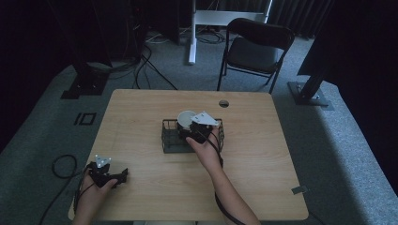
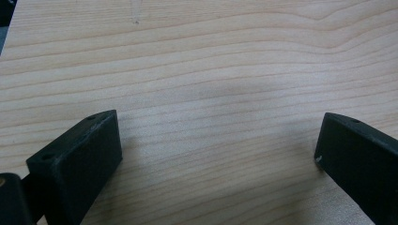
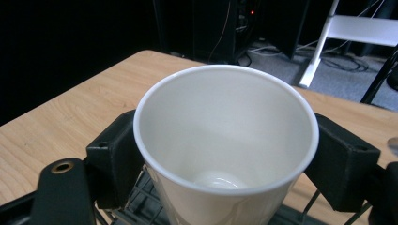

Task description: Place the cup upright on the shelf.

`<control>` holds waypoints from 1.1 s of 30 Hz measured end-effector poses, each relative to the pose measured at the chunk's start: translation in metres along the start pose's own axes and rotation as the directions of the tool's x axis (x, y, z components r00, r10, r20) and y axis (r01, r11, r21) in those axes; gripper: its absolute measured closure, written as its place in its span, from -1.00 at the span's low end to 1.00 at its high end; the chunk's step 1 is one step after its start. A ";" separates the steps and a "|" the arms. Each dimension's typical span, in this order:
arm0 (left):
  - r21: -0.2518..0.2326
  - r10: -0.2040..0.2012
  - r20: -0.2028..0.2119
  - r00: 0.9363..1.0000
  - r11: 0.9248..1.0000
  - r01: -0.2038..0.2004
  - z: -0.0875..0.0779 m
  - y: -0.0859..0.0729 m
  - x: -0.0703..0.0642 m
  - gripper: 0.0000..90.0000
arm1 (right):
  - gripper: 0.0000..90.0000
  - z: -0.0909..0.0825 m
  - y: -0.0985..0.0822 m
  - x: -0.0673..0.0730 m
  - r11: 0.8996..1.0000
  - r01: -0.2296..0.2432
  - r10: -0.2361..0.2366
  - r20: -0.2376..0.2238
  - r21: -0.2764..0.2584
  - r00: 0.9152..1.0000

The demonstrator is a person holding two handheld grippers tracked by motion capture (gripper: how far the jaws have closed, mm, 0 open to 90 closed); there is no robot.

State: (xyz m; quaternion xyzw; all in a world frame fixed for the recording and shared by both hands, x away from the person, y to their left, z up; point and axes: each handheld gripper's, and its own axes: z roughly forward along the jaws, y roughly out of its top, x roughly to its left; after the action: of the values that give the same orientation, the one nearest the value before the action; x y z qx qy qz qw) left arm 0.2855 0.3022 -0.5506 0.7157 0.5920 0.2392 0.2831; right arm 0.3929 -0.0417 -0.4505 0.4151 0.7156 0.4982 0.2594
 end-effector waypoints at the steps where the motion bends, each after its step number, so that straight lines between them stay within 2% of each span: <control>1: 0.000 0.000 0.000 1.000 1.000 0.000 0.000 0.000 0.000 -0.97 | -0.55 0.001 -0.002 0.000 1.000 -0.003 0.003 -0.004 0.004 1.000; 10: 0.000 -0.001 0.000 1.000 1.000 0.001 0.000 0.000 0.000 -0.97 | -0.56 0.008 -0.010 0.000 0.999 0.005 -0.005 -0.003 0.037 1.000; 16: 0.000 0.000 0.000 1.000 1.000 0.000 0.000 0.000 0.000 -0.97 | -0.56 0.009 -0.012 -0.001 0.999 0.003 -0.003 -0.006 0.037 1.000; 18: 0.000 0.000 0.000 1.000 1.000 0.000 0.000 0.000 0.000 -0.97 | -0.56 0.009 -0.011 0.000 0.999 0.023 -0.022 -0.011 0.043 1.000; 20: 0.000 0.000 0.000 1.000 1.000 0.000 0.000 0.000 0.000 -0.97 | -0.57 0.009 -0.011 0.001 0.999 0.023 -0.022 -0.020 0.050 1.000; 25: 0.000 0.000 0.000 1.000 1.000 0.000 0.000 0.000 0.000 -0.97 | -0.66 0.008 -0.009 0.001 0.998 0.024 -0.023 -0.020 0.052 1.000; 27: 0.001 0.001 -0.001 1.000 1.000 -0.001 0.000 0.000 0.000 -0.97 | -0.71 0.006 -0.007 0.001 0.999 0.015 -0.013 -0.038 0.046 0.999; 33: 0.000 0.000 0.000 1.000 1.000 0.000 0.000 0.000 0.000 -0.97 | -0.72 -0.001 -0.006 -0.001 0.999 0.016 -0.014 -0.047 0.041 0.999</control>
State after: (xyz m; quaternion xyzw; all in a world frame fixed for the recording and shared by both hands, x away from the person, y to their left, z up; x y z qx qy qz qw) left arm 0.2855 0.3023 -0.5506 0.7158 0.5919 0.2392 0.2829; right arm 0.3904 -0.0444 -0.4560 0.4032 0.7346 0.4910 0.2379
